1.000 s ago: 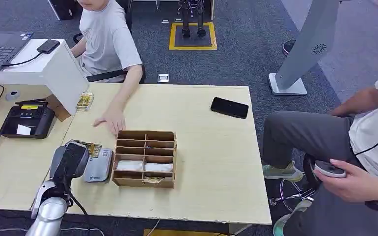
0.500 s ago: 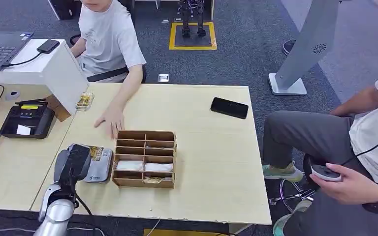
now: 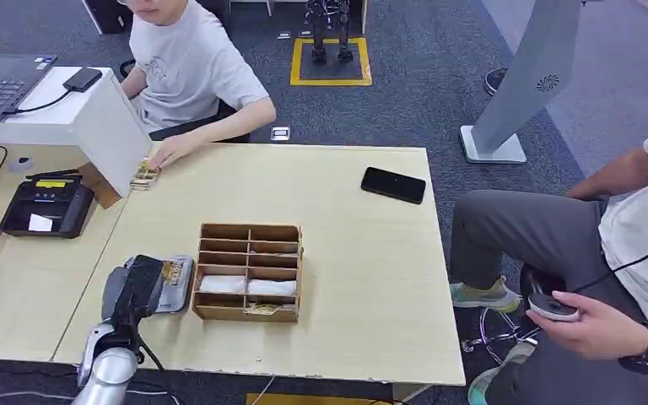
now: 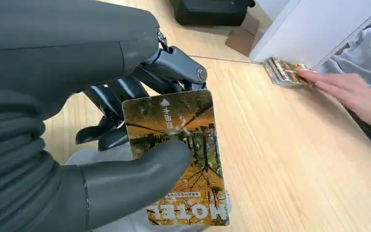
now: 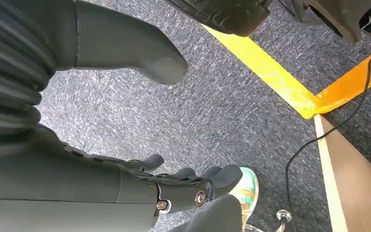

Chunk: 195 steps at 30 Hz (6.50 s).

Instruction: Pass the card to the sensor for recognition and then transmit it.

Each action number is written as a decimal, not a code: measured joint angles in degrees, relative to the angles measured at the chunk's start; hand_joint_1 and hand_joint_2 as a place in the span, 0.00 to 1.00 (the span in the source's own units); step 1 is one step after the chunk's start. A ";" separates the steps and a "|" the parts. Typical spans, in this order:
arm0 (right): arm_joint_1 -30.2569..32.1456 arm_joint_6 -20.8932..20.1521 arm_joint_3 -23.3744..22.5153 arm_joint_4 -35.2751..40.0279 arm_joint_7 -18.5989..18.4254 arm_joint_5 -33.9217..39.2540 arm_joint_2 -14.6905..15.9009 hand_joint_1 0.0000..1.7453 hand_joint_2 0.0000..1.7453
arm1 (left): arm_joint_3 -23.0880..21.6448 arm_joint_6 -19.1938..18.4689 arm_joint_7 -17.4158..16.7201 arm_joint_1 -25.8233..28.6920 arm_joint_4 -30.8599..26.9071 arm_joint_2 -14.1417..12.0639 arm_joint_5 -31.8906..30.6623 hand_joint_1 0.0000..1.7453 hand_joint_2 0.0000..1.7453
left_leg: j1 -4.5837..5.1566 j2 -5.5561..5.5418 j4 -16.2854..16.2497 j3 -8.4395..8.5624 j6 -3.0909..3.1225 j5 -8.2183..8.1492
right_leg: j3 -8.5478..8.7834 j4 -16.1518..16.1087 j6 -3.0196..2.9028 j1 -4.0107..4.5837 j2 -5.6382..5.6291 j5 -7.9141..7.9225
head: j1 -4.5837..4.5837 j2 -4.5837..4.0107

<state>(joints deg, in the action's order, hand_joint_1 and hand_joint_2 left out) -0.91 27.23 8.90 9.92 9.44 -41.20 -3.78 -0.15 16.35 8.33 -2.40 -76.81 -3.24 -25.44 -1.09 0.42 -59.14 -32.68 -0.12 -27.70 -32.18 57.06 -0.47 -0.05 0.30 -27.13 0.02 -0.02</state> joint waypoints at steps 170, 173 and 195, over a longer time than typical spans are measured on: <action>-1.14 -2.10 -3.04 0.85 0.63 -8.26 0.07 0.00 1.00 | -30.23 12.11 11.45 8.05 -18.42 -18.86 -35.61 0.00 1.00 | 0.06 -0.05 0.10 -0.30 -0.22 0.32 | -0.45 0.27 -0.21 -0.08 0.09 0.13 | 0.00 0.00; -1.14 -2.12 -3.06 0.85 0.42 -8.37 0.09 0.00 1.00 | -29.64 12.90 10.55 8.31 -17.79 -18.99 -37.31 0.00 1.00 | 0.06 -0.06 0.10 -0.30 -0.22 0.32 | -0.45 0.27 -0.21 -0.07 0.10 0.13 | 0.00 0.00; -1.22 -2.12 -3.15 0.87 0.83 -9.25 0.20 0.00 1.00 | -27.87 14.36 4.57 7.99 -12.83 -18.12 -43.61 0.00 1.00 | 0.06 -0.05 0.10 -0.30 -0.22 0.32 | -0.46 0.27 -0.21 -0.07 0.09 0.13 | -0.02 0.00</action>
<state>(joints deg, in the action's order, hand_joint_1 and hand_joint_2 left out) -2.13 25.11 5.75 10.80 10.27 -50.45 -3.58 -28.02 30.71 12.89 5.59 -89.63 -21.35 -69.05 -1.04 0.36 -59.04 -32.98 -0.34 -27.38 -32.64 57.33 -0.68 -0.12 0.39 -27.00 0.00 -0.02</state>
